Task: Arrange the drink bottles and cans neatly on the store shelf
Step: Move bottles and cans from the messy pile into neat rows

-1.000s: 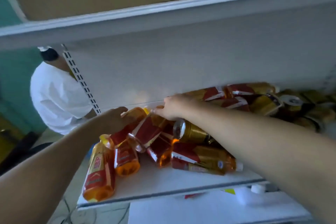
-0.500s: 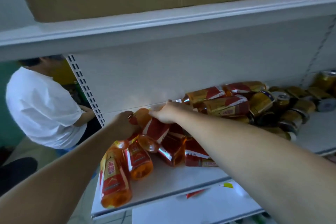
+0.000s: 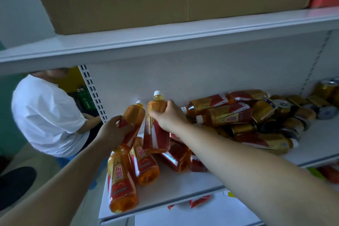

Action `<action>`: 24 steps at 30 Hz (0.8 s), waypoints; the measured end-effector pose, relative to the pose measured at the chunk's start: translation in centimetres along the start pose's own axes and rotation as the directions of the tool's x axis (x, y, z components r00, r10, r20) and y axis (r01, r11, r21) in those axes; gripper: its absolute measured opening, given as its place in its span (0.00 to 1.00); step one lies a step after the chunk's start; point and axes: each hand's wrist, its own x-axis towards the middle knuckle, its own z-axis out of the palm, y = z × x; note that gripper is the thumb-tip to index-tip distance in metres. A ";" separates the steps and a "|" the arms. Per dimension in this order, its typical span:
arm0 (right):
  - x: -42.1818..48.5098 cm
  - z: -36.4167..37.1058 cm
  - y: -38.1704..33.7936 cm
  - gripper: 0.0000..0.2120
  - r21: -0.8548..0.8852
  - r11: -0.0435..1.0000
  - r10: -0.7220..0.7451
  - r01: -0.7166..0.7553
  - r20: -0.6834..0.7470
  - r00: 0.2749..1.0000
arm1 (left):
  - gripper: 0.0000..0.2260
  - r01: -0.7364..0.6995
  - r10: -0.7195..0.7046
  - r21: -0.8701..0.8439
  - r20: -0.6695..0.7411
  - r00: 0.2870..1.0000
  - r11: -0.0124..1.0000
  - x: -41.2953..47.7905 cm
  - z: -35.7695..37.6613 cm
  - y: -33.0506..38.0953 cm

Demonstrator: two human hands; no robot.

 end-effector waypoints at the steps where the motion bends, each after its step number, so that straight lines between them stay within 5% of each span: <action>1: -0.2 -0.4 0.0 0.29 0.093 0.996 0.002 0.002 -0.042 0.999 | 0.26 -0.007 0.005 -0.100 -0.015 1.000 0.995 -0.4 -0.3 0.1; 4: -1.4 -2.1 0.3 0.26 0.530 0.846 0.127 -0.063 -0.084 0.988 | 0.21 -0.032 0.026 -0.373 -0.020 0.999 0.927 -1.9 -0.8 0.9; 7: -3.7 -3.9 1.4 0.22 0.921 0.311 0.097 -0.235 0.215 0.972 | 0.20 -0.018 0.040 -0.551 0.029 0.999 0.834 -3.9 -0.6 2.3; 9: -5.7 -4.9 2.6 0.22 0.944 0.194 0.033 -0.267 0.266 0.964 | 0.18 0.001 0.068 -0.619 0.088 0.994 0.785 -5.5 0.1 3.6; 12: -9.4 -6.8 4.5 0.26 0.946 0.250 0.122 -0.208 0.183 0.976 | 0.16 0.076 0.126 -0.728 0.219 0.968 0.682 -7.9 2.0 5.6; 15: -12.7 -10.4 6.4 0.16 0.939 0.333 0.241 0.086 -0.173 0.955 | 0.15 0.171 0.202 -0.772 0.362 0.910 0.612 -10.4 4.9 7.6; 18: -16.7 -14.9 8.5 0.18 0.834 0.465 0.238 0.296 -0.440 0.866 | 0.21 0.336 0.214 -0.720 0.555 0.804 0.607 -13.6 8.9 10.2; 24: -25.4 -24.5 14.1 0.18 0.708 0.638 0.301 0.304 -0.592 0.748 | 0.21 0.474 0.306 -0.573 0.793 0.528 0.668 -21.3 19.0 17.3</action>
